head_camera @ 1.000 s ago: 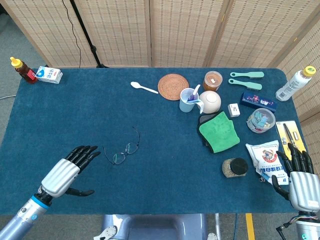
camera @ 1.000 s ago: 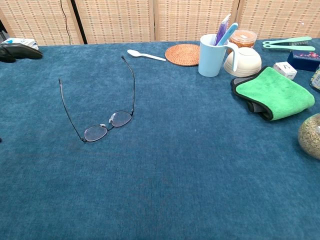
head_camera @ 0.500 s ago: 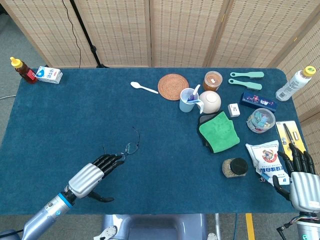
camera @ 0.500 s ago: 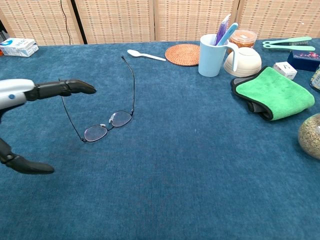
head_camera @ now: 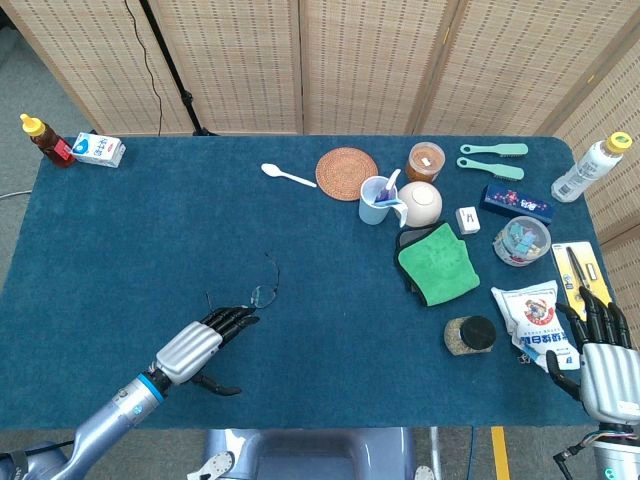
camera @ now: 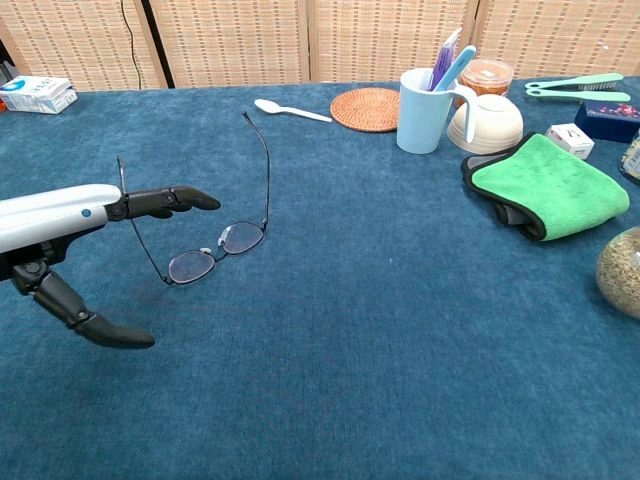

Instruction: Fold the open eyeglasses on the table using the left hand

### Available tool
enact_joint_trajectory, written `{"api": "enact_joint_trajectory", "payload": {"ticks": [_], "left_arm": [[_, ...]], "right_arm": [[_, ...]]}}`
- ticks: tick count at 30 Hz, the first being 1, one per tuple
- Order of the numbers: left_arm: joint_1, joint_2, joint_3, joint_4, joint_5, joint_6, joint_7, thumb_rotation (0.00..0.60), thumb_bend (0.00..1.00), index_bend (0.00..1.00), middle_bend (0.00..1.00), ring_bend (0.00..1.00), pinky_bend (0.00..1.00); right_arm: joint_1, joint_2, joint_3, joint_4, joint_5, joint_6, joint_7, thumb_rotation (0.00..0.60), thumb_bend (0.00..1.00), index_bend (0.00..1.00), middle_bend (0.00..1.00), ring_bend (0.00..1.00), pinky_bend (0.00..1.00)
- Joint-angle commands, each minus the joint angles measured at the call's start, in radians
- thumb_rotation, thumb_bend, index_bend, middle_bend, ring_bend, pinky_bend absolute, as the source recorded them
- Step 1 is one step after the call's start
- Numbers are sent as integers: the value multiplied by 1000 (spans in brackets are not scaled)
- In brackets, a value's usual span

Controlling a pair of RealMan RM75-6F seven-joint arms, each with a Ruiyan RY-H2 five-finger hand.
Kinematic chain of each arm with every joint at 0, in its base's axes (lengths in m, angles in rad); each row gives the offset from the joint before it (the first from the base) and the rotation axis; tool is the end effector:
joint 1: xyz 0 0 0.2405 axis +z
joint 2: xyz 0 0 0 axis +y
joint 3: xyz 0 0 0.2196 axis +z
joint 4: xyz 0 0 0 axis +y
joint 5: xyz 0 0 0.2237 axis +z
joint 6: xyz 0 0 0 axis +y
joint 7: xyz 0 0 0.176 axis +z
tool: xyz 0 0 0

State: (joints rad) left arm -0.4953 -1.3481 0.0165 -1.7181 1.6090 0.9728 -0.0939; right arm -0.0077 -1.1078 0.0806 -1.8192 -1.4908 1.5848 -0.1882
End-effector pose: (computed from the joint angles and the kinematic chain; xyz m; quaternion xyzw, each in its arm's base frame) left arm -0.1388 0.2342 -0.0356 -0.7582 -0.4622 -0.3933 0.2385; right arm -0.2522 -0.1905 0.1387 0.5491 -0.3837 0.3961 0.6280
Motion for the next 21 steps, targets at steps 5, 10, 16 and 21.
{"api": "enact_joint_trajectory", "payload": {"ticks": [5, 10, 16, 21], "left_arm": [[-20, -55, -30, 102, -58, -2, -30, 415, 73, 70, 43, 29, 67], [-28, -72, -49, 178, -115, -14, -55, 415, 74, 69, 43, 29, 67], [-32, -79, -54, 243, -162, -37, -84, 414, 74, 70, 43, 29, 67], [-33, -73, -57, 258, -164, -24, -103, 412, 73, 69, 43, 29, 67]], "right_arm": [[2, 2, 1, -9, 1, -2, -13, 600, 427, 178, 0, 0, 0], [0, 4, 1, -17, 2, 0, -22, 600, 427, 178, 0, 0, 0], [-2, 10, 2, -26, 0, 6, -32, 600, 427, 178, 0, 0, 0], [-2, 12, 2, -34, -4, 8, -39, 600, 427, 178, 0, 0, 0]]}}
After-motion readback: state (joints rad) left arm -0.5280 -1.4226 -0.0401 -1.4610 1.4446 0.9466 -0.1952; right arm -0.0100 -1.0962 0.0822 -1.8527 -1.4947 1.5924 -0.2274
